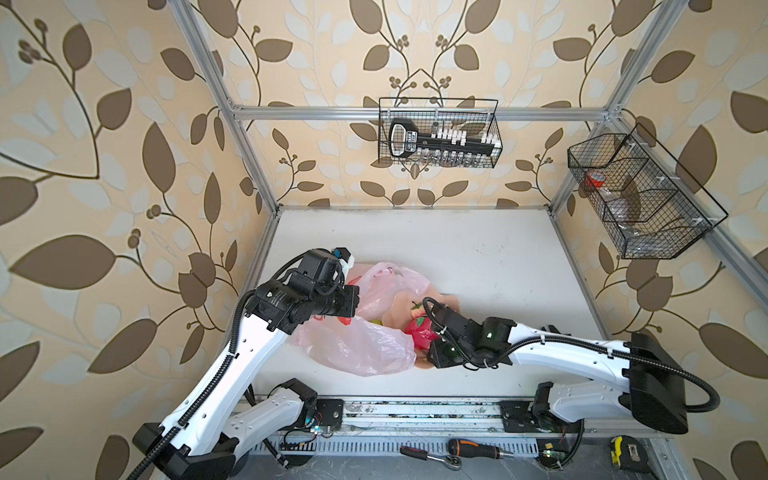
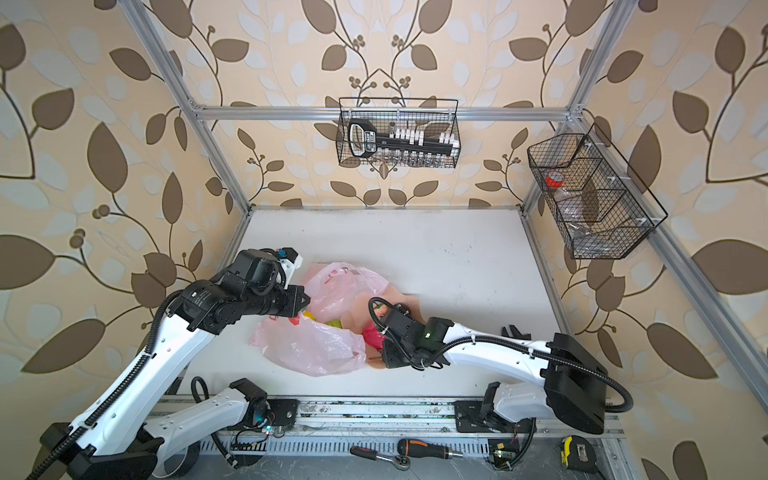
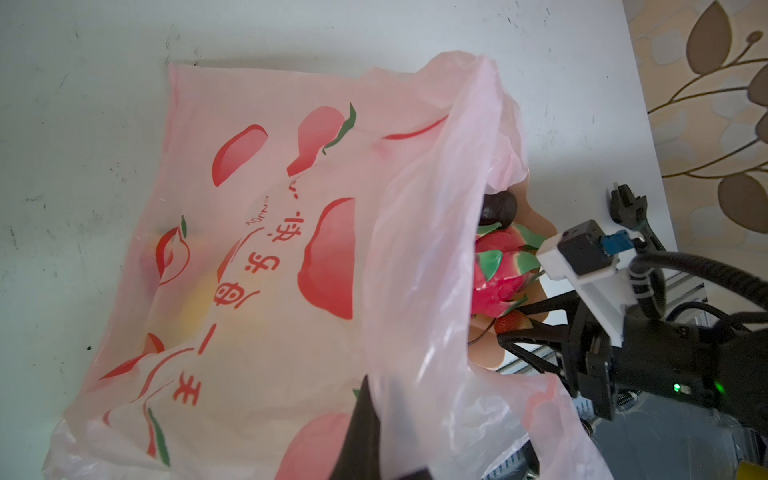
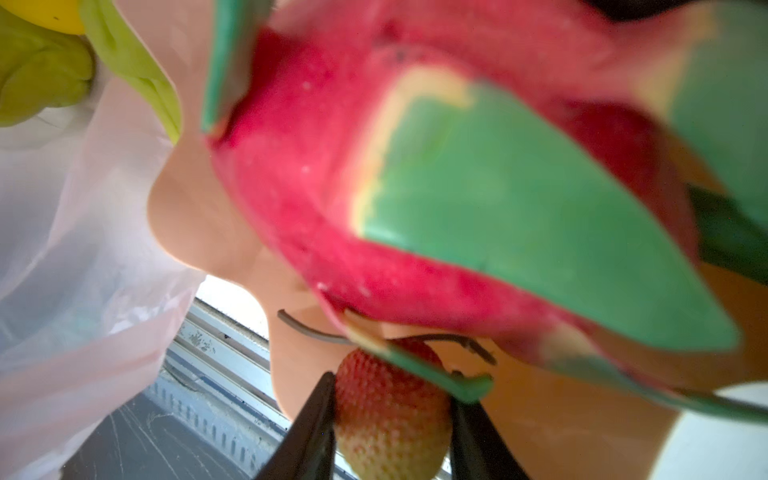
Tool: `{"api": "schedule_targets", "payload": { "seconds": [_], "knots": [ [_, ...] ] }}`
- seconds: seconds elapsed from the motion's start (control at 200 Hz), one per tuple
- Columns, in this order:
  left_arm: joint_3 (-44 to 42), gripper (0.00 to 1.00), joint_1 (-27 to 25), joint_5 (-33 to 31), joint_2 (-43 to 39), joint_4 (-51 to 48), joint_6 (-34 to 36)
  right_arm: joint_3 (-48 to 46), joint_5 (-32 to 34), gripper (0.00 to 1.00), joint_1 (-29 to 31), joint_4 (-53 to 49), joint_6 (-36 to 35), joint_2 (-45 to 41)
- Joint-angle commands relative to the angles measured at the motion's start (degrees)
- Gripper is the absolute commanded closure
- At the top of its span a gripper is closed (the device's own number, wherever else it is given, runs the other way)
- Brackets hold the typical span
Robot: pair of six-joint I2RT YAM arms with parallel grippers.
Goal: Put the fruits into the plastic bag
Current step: 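Grasp the small strawberry beside the dragon fruit with the right gripper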
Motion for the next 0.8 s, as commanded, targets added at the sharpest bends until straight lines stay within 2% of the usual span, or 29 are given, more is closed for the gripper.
{"api": "schedule_targets", "payload": {
  "seconds": [0.0,0.47,0.795],
  "knots": [
    [0.9,1.0,0.25,0.75,0.29,-0.15,0.8,0.84,2.11,0.7,0.37,-3.37,0.49,-3.53],
    [0.74,1.0,0.25,1.07,0.64,0.21,0.98,1.09,1.03,0.73,-0.63,-5.02,4.41,-15.01],
    [1.05,1.0,0.25,1.53,0.73,0.21,0.93,1.21,-5.0,0.73,-6.85,1.92,5.05,-14.91]
  ]
}}
